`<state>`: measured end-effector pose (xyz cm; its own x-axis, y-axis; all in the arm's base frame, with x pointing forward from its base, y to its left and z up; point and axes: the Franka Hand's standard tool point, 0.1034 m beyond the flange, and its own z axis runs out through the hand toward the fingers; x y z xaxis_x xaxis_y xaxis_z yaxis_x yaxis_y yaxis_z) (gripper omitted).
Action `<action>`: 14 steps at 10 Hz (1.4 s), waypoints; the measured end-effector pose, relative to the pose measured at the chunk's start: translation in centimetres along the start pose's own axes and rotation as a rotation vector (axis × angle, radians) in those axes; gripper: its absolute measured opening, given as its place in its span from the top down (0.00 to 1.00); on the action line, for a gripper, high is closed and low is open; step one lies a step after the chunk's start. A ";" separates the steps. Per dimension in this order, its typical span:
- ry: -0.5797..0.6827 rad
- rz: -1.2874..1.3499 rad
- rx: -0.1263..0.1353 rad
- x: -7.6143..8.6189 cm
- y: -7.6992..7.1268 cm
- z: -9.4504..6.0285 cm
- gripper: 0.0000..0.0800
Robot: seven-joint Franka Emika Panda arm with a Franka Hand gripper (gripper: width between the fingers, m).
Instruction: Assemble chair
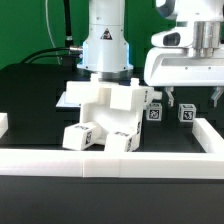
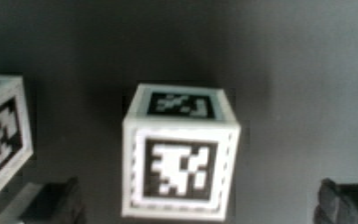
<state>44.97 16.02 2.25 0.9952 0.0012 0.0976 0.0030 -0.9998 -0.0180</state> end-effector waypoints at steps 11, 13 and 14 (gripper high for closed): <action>-0.007 -0.025 0.035 2.6 3.1 -5.9 0.19; -0.030 -0.036 0.038 3.2 4.3 -6.5 0.19; -0.045 -0.012 0.047 5.1 5.7 -8.2 0.19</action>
Offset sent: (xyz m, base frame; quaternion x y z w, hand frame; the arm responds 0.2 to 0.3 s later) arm -0.0035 -0.0058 0.0183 0.0004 -0.0151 -0.0032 0.9999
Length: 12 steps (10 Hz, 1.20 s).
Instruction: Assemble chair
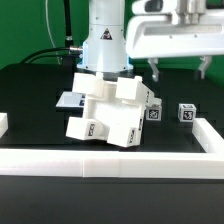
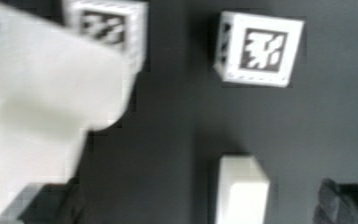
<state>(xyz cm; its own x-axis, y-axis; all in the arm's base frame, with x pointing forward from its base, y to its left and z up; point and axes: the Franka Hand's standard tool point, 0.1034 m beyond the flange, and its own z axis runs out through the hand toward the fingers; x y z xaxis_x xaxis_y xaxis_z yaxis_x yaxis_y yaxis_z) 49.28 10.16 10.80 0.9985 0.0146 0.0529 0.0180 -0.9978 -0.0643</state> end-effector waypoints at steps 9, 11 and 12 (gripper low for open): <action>0.072 -0.086 -0.019 9.1 8.0 -4.1 0.19; 0.075 -0.079 -0.020 9.2 8.1 -4.0 0.19; 0.075 -0.078 -0.021 9.2 8.1 -3.9 0.19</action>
Offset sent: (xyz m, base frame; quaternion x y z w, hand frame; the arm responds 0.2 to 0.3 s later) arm 0.0000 0.0000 0.0000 0.0000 0.0000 0.0000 1.0000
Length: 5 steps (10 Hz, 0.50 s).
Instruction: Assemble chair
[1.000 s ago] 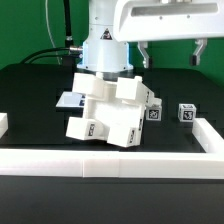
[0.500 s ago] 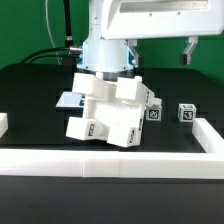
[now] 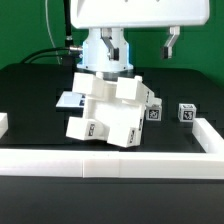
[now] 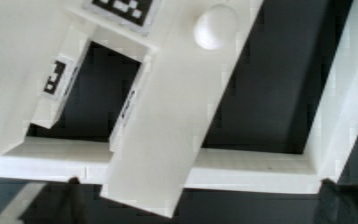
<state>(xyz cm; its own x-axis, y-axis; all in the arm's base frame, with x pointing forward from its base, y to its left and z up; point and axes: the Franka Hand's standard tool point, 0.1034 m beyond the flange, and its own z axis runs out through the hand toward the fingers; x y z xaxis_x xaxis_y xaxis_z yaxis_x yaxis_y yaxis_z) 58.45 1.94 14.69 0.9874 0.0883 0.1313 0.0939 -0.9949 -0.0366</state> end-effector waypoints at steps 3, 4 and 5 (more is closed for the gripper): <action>0.001 0.005 -0.017 0.7 0.6 1.5 0.19; -0.006 0.030 -0.015 1.7 0.0 1.7 0.19; 0.002 0.037 -0.016 1.9 -0.9 2.4 0.19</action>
Offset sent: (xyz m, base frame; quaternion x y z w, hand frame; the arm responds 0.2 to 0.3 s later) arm 0.0368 0.0154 -0.0023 0.0090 -0.0512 0.0430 0.9977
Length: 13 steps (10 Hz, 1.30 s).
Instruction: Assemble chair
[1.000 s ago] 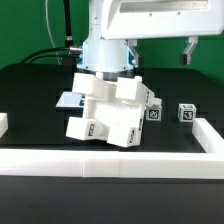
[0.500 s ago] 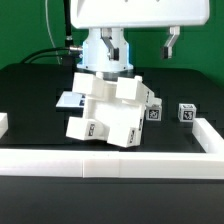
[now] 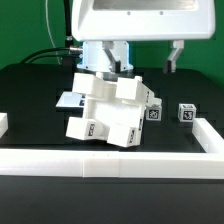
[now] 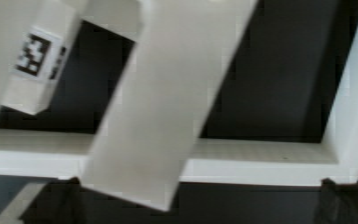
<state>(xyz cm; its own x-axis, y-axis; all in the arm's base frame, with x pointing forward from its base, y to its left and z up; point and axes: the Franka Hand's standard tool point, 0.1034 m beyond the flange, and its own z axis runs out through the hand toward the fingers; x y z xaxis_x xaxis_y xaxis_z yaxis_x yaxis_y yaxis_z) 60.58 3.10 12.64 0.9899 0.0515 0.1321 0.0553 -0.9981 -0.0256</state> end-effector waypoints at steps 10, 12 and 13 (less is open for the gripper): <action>0.013 -0.105 -0.012 1.2 0.2 2.1 0.19; 0.012 -0.093 -0.011 1.8 0.1 2.0 0.19; 0.012 -0.093 -0.011 1.8 0.0 2.1 0.19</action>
Offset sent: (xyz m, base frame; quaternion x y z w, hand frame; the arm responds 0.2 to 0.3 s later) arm -0.0081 0.0106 -0.0064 -0.0097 0.0056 0.0068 0.9999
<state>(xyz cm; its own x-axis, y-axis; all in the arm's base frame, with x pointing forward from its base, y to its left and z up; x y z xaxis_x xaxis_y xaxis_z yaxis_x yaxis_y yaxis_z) 62.66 3.29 10.84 0.9790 0.1435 0.1448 0.1453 -0.9894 -0.0021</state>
